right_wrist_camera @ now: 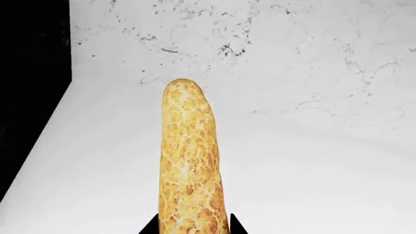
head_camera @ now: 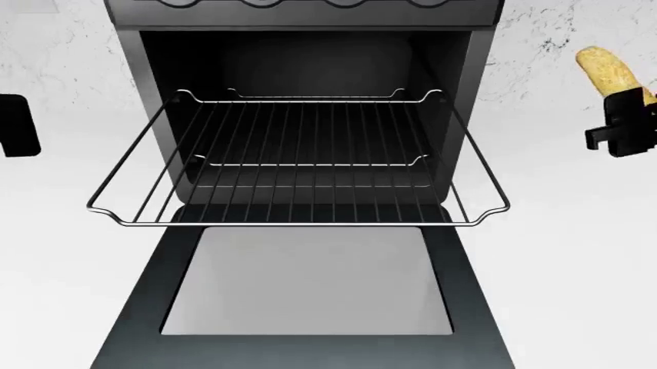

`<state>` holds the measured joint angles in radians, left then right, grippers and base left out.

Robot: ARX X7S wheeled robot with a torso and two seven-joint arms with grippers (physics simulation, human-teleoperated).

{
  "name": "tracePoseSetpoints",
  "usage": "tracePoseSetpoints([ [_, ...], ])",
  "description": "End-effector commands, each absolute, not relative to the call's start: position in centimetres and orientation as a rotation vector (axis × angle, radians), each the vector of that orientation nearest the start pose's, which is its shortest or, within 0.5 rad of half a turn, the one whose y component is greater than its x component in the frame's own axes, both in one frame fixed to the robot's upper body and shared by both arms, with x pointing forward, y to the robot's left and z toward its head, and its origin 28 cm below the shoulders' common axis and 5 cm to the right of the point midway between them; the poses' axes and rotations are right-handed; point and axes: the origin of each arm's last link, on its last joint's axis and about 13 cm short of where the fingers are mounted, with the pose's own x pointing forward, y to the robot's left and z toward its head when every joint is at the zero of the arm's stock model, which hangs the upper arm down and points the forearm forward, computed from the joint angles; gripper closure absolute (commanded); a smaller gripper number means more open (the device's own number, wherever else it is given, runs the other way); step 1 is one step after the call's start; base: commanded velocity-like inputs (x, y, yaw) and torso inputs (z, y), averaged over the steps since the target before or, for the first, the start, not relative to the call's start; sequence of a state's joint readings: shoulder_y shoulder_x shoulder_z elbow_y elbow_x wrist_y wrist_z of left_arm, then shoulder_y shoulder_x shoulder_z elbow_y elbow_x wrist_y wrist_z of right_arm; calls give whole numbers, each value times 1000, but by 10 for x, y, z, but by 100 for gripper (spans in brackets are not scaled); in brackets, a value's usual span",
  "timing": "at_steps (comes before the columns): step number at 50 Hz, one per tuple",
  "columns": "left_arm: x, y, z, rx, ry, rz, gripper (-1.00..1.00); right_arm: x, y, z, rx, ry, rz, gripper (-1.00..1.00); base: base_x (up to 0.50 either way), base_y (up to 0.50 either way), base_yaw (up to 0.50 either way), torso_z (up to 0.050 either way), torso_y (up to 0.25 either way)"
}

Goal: Place the baguette on the top rack of the toaster oven.

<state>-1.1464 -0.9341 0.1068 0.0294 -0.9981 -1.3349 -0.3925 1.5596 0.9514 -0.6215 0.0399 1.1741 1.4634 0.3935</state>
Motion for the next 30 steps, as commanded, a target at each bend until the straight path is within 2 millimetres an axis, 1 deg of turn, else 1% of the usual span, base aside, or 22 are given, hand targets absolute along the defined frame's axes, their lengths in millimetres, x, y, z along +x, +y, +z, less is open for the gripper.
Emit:
tracePoseSetpoints([
  [1,261,389,306,70,207,280,-100,256,-234,355,-482,414,20,100,0,0,0,0,0],
  [4,260,389,307,70,207,279,-100,251,-238,354,-465,426,-10,100,0,0,0,0,0],
  [7,260,387,307,70,203,270,-100,240,-245,354,-455,432,-48,100,0,0,0,0,0],
  [13,259,388,304,65,202,267,-100,228,-243,346,-415,423,-8,100,0,0,0,0,0],
  [16,258,390,303,66,203,271,-100,217,-242,344,-411,423,7,100,0,0,0,0,0],
  [19,258,390,303,65,202,274,-100,209,-240,346,-392,406,56,100,0,0,0,0,0],
  [21,258,389,303,66,204,270,-100,208,-234,349,-387,392,100,100,0,0,0,0,0],
  [24,259,388,302,66,204,264,-100,210,-225,356,-431,355,163,100,0,0,0,0,0],
  [26,258,388,302,67,203,265,-100,212,-223,362,-407,314,180,100,0,0,0,0,0],
  [30,259,388,301,68,207,265,-100,209,-219,371,-390,295,224,100,0,0,0,0,0],
])
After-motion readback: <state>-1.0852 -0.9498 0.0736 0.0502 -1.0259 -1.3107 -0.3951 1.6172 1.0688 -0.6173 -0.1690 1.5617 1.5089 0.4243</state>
